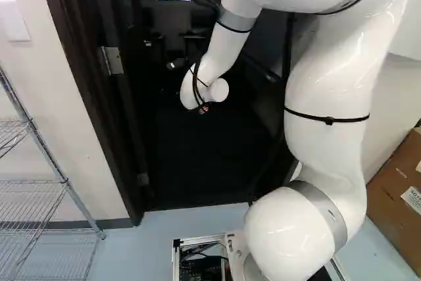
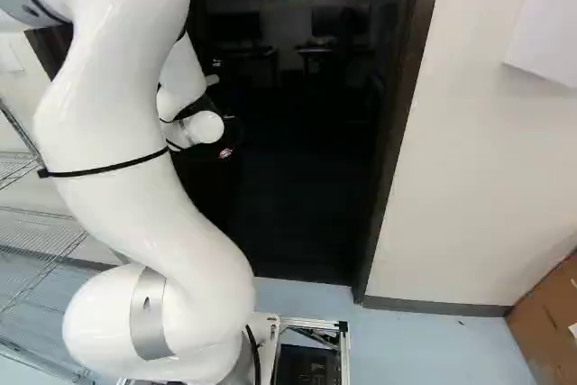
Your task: Open the door and move inside
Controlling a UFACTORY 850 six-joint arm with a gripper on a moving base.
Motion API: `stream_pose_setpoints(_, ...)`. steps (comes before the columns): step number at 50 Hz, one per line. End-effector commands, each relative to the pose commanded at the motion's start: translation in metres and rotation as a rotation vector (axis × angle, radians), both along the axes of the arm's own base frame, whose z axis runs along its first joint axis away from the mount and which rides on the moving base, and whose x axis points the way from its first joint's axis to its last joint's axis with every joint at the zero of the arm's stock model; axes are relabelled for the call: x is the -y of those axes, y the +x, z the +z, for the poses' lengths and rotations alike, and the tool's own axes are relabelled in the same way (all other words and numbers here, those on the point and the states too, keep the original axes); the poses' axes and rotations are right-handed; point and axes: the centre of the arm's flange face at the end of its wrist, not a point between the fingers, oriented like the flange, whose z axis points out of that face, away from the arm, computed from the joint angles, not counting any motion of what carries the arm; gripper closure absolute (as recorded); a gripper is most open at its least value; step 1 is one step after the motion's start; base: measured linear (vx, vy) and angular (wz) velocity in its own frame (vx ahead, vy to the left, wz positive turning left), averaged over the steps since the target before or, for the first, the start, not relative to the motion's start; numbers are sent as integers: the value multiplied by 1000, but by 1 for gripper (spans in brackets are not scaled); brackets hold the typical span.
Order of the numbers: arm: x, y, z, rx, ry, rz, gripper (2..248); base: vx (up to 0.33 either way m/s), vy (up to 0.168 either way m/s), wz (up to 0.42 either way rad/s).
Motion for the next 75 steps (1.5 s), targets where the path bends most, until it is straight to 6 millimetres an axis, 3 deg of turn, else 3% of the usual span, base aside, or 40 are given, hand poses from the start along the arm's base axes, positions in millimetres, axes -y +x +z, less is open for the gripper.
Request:
stream_pose_setpoints(34, 44, -62, 3, -27, 29, -114, 3, 0, 0, 0)
stream_pose_setpoints(61, 56, -66, 3, -39, 72, -211, 3, 0, 0, 0)
stream_pose_setpoints(75, 72, -83, 3, -45, 90, -272, 3, 0, 0, 0)
